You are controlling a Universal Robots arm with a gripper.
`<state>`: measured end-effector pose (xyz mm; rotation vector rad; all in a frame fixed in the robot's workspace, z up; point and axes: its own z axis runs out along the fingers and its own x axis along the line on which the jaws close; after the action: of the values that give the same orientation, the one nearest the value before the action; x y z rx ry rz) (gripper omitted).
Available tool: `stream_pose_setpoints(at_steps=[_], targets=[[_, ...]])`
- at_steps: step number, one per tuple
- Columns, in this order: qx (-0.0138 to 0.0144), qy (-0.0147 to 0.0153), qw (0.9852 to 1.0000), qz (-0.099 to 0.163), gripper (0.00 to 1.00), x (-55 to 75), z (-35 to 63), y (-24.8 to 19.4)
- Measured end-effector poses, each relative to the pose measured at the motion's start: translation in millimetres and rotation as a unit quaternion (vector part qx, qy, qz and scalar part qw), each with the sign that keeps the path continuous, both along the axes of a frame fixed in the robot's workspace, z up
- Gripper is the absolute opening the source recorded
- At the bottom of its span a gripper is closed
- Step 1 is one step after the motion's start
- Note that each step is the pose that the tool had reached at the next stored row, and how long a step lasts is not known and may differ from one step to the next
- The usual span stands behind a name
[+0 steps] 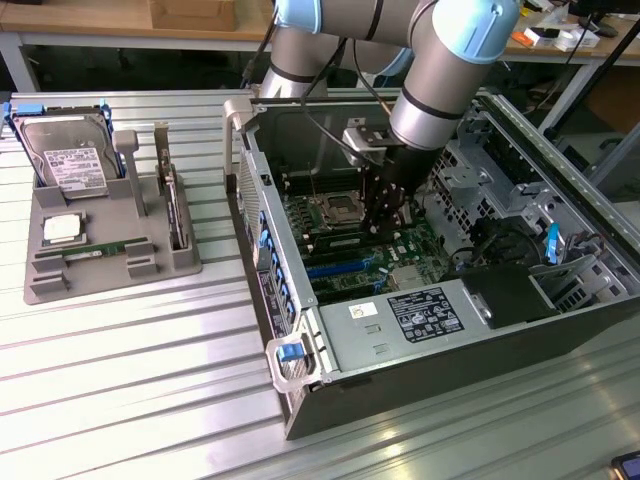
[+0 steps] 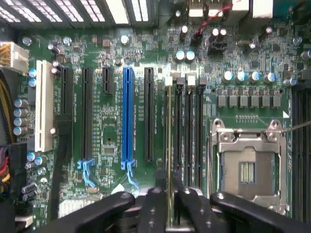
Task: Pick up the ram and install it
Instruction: 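Insert the ram into the slot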
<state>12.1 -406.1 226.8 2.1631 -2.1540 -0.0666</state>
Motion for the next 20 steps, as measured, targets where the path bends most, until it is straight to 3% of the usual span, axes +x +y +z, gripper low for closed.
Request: stream_pose_setpoints(at_steps=[1, 3, 4, 7, 8, 10, 12, 14, 20], targets=[[-0.0003, 0.0001, 1.0, 0.0, 0.2, -0.1, 0.4, -0.1], [-0.0002, 0.0, 1.0, 0.0, 0.2, -0.1, 15.9, 0.9], [0.0, 0.0, 1.0, 0.0, 0.2, -0.1, 20.2, 4.1], [-0.0002, 0.0, 1.0, 0.0, 0.1, 1.8, 21.7, 7.8], [-0.0002, 0.0014, 1.0, 0.0, 0.1, 11.6, 21.7, 7.8], [-0.0001, 0.0069, 1.0, 0.0, 0.1, 42.8, 21.7, 7.8], [-0.0002, 0.0096, 1.0, 0.0, 0.1, 63.0, 21.7, 7.8], [-0.0002, 0.0102, 0.9999, 0.0, 0.1, 82.5, 22.8, 7.9], [0.0, 0.0102, 0.9999, 0.0, 0.1, 94.7, 48.3, 7.9]])
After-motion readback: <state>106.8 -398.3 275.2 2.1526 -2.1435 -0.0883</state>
